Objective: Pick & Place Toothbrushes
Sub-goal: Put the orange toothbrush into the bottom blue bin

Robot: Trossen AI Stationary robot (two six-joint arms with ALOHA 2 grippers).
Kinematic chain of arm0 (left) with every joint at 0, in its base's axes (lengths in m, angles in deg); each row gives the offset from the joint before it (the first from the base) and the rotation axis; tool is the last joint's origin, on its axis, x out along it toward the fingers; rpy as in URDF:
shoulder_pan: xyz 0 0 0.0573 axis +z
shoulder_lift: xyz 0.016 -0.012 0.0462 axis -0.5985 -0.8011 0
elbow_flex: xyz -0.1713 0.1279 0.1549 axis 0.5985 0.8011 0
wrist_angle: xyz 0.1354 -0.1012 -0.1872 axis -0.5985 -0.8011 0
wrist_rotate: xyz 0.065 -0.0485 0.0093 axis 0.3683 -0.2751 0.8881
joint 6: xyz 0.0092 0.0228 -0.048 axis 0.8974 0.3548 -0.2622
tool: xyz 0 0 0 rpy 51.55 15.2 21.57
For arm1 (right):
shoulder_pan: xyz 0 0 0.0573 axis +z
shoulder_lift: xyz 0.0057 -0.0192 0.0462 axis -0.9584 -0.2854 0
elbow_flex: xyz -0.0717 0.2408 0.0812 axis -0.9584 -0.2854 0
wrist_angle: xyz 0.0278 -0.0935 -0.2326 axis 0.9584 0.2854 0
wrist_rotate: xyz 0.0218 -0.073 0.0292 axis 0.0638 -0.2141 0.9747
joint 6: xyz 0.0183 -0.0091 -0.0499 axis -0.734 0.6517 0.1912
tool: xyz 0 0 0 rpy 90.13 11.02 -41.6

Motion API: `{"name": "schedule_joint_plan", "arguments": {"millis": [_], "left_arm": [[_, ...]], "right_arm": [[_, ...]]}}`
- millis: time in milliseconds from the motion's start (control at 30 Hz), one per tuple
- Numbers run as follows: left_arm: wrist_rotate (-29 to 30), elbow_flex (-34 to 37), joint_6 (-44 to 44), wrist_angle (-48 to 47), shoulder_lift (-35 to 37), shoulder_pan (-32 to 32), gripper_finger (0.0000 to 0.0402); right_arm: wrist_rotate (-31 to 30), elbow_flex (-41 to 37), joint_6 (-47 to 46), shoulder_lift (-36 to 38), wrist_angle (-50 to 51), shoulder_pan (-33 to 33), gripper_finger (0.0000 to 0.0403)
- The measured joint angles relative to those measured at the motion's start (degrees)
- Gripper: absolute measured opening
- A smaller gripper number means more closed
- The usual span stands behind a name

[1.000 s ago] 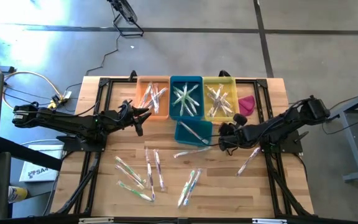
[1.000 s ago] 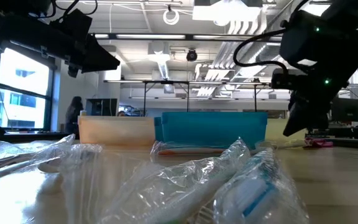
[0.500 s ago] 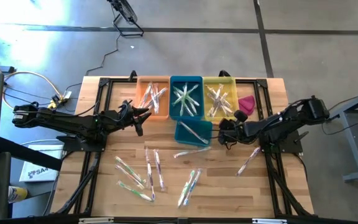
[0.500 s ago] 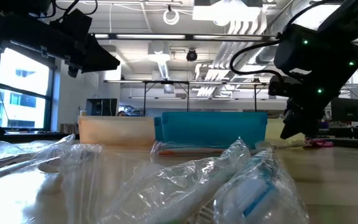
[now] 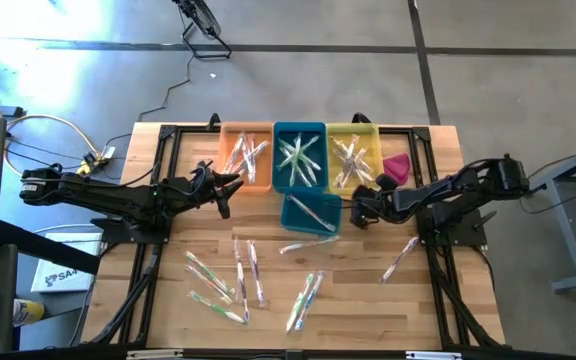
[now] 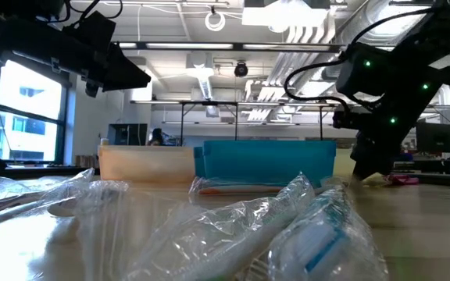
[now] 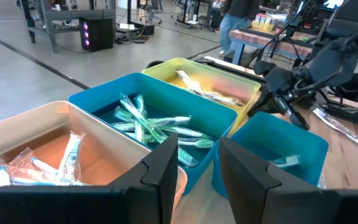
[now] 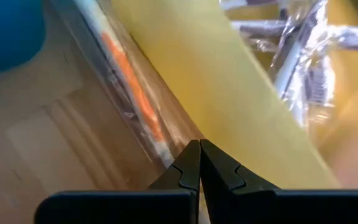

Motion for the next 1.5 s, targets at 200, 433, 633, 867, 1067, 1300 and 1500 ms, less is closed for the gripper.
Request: {"name": "schedule_joint_plan", "arguments": {"millis": [200,433,633,867,1067,1300,1500], "left_arm": [[0.01,0.0,0.0,0.0,0.0,0.0,0.0113],[0.0,0.0,0.0,-0.02,0.0,0.0,0.0113],[0.02,0.0,0.0,-0.24,0.0,0.0,0.0113],[0.02,0.0,0.0,-1.13,0.0,0.0,0.0113],[0.02,0.0,0.0,-1.02,0.0,0.0,0.0113],[0.02,0.0,0.0,-1.03,0.0,0.0,0.0113],[0.0,0.0,0.0,-0.99,0.0,0.0,0.0113]], "right_arm": [[2.35,-0.75,-0.4,0.13,-0.61,-0.92,0.0002],[8.37,-0.54,-2.27,0.28,-0.79,1.05,0.0002],[12.22,3.09,-7.27,0.2,10.23,4.31,0.0002],[17.71,7.53,-9.86,0.04,19.92,7.09,0.0002],[19.94,7.76,-14.31,0.07,23.37,8.08,0.0002],[18.84,7.75,-16.1,0.13,23.51,9.08,0.0002],[17.57,7.39,-15.83,3.52,24.22,9.1,0.0002]]}}
